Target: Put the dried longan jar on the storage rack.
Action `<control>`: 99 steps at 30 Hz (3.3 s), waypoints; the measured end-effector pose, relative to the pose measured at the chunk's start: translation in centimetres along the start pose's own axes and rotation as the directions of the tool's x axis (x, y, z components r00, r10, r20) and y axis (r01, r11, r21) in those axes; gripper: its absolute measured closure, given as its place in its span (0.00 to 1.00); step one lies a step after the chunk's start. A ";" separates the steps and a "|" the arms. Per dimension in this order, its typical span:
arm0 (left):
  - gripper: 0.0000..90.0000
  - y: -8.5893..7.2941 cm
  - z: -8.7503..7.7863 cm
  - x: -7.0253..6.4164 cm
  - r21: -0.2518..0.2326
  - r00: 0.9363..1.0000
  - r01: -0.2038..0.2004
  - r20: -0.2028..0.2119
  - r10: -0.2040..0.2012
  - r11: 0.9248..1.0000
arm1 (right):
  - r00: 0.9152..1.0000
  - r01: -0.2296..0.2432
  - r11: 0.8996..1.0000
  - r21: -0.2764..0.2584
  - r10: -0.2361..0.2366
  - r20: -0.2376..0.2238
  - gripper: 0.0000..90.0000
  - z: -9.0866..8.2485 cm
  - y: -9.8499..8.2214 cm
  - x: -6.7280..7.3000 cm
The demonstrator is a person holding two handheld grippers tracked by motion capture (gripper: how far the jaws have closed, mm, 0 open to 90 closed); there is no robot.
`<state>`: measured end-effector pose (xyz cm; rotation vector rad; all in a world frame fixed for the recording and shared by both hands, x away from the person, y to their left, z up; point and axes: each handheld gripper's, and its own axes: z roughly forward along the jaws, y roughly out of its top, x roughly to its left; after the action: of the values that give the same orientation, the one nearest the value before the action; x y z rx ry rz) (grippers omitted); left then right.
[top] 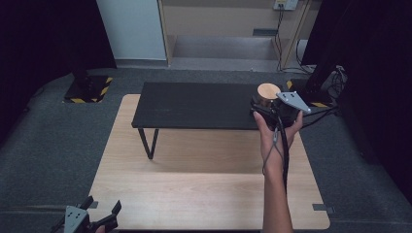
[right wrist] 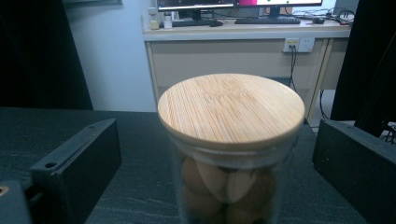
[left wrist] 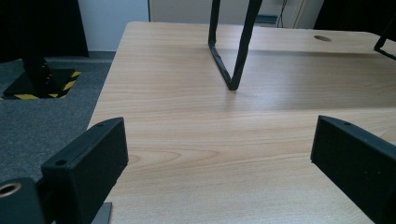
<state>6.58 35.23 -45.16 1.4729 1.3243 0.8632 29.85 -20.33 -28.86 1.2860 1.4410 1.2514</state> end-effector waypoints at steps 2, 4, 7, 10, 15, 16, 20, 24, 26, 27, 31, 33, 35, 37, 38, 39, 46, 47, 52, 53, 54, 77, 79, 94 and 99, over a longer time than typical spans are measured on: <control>0.03 0.0 0.0 0.0 -0.001 1.000 0.001 0.000 -0.001 1.000 | 1.000 -0.003 1.000 -0.001 0.003 -0.001 0.02 -0.2 -0.1 -0.1; 0.03 0.0 -0.1 0.0 -0.001 1.000 0.000 0.001 0.000 1.000 | 1.000 -0.002 1.000 -0.001 0.002 -0.001 0.02 -0.4 -0.2 -0.1; 0.03 0.0 -0.2 -0.1 -0.004 1.000 -0.001 0.001 0.001 1.000 | 1.000 -0.004 1.000 -0.002 0.004 -0.004 0.02 -0.6 -0.3 -0.2; 0.03 0.0 -0.2 -0.1 -0.006 1.000 0.000 0.001 0.000 1.000 | 1.000 0.002 1.000 -0.002 -0.002 -0.005 0.02 -0.9 -0.4 -0.1; 0.03 0.0 -0.3 -0.2 -0.005 1.000 0.000 0.003 0.000 1.000 | 1.000 0.010 1.000 -0.004 -0.010 -0.011 0.02 -1.4 -0.8 0.0; 0.03 0.0 -0.3 -0.3 -0.006 1.000 0.000 0.005 0.000 1.000 | 1.000 0.008 1.000 -0.007 -0.008 -0.014 0.02 -1.6 -1.0 0.0; 0.03 0.1 -0.2 -0.3 -0.006 1.000 -0.003 0.011 0.003 1.000 | 1.000 0.010 1.000 -0.017 -0.010 -0.017 0.02 -2.5 -1.6 0.0; 0.03 0.1 -0.1 -0.4 -0.006 1.000 -0.004 0.015 0.004 1.000 | 1.000 0.014 0.999 -0.029 -0.015 -0.027 0.02 -3.8 -2.6 0.2; 0.03 0.1 -0.1 -0.5 -0.005 1.000 -0.005 0.016 0.006 1.000 | 0.999 0.016 0.999 -0.034 -0.017 -0.033 0.02 -4.6 -3.4 0.4; 0.03 0.1 -0.1 -0.5 -0.005 1.000 -0.006 0.016 0.006 1.000 | 0.999 0.016 0.999 -0.037 -0.017 -0.038 0.02 -5.1 -3.9 0.5; 0.03 0.1 0.1 -0.6 0.001 1.000 -0.009 0.021 0.009 1.000 | 0.999 0.009 0.999 -0.045 -0.011 -0.043 0.02 -6.9 -5.7 0.7; 0.03 0.1 0.1 -0.6 0.002 1.000 -0.012 0.024 0.012 1.000 | 0.999 0.003 0.999 -0.045 -0.005 -0.045 0.02 -7.8 -6.7 0.8; 0.03 0.2 0.2 -0.6 0.003 1.000 -0.015 0.024 0.015 1.000 | 0.999 -0.003 0.999 -0.047 0.001 -0.042 0.02 -8.7 -7.7 0.9; 0.03 0.2 0.3 -0.7 0.003 1.000 -0.016 0.025 0.016 1.000 | 0.999 -0.016 0.998 -0.054 0.015 -0.034 0.02 -9.6 -8.8 0.9; 0.03 0.2 0.3 -0.7 0.002 1.000 -0.015 0.026 0.015 1.000 | 0.999 -0.024 0.998 -0.058 0.023 -0.032 0.03 -10.0 -9.3 0.8; 0.03 0.2 0.3 -0.7 0.002 1.000 -0.016 0.027 0.015 1.000 | 0.999 -0.029 0.998 -0.058 0.027 -0.030 0.03 -10.4 -9.6 0.8; 0.03 0.4 0.6 -1.0 0.007 0.999 -0.026 0.038 0.025 1.000 | 0.999 -0.033 0.998 -0.062 0.032 -0.006 0.03 -12.6 -12.0 0.5; 0.03 0.4 0.6 -1.1 0.007 0.999 -0.027 0.038 0.027 1.000 | 1.000 -0.030 0.998 -0.059 0.030 -0.003 0.03 -12.9 -12.3 0.5; 0.03 0.4 0.9 -1.3 0.004 0.999 -0.033 0.040 0.032 0.999 | 1.000 -0.014 0.999 -0.030 0.014 0.006 0.03 -14.0 -14.5 0.4; 0.03 0.4 0.9 -1.3 0.003 0.999 -0.035 0.041 0.035 0.999 | 1.000 -0.013 1.000 -0.023 0.013 0.009 0.03 -14.2 -15.0 0.4; 0.03 0.5 1.0 -1.4 0.003 0.998 -0.040 0.041 0.039 0.999 | 1.000 -0.017 1.000 -0.018 0.017 0.010 0.03 -14.4 -15.5 0.3; 0.02 1.3 2.2 -1.8 -0.008 0.996 -0.071 0.048 0.071 0.997 | 0.998 -0.030 0.999 -0.015 0.030 0.049 0.04 -16.1 -21.8 -0.3; 0.02 1.3 2.2 -1.8 -0.009 0.996 -0.070 0.047 0.070 0.997 | 0.998 -0.035 0.999 -0.015 0.036 0.048 0.04 -16.1 -21.8 -0.4; 0.02 1.4 2.4 -1.9 -0.015 0.997 -0.062 0.037 0.062 0.998 | 0.997 -0.070 0.997 -0.035 0.071 0.041 0.04 -16.3 -22.5 -0.8; 0.02 1.4 2.4 -2.0 -0.013 0.997 -0.061 0.038 0.061 0.998 | 0.996 -0.083 0.996 -0.031 0.084 0.038 0.04 -16.3 -22.7 -1.0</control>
<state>8.95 32.88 -44.40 1.5202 1.2496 0.8759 10.11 -23.43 -48.41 1.3558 1.3478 1.2905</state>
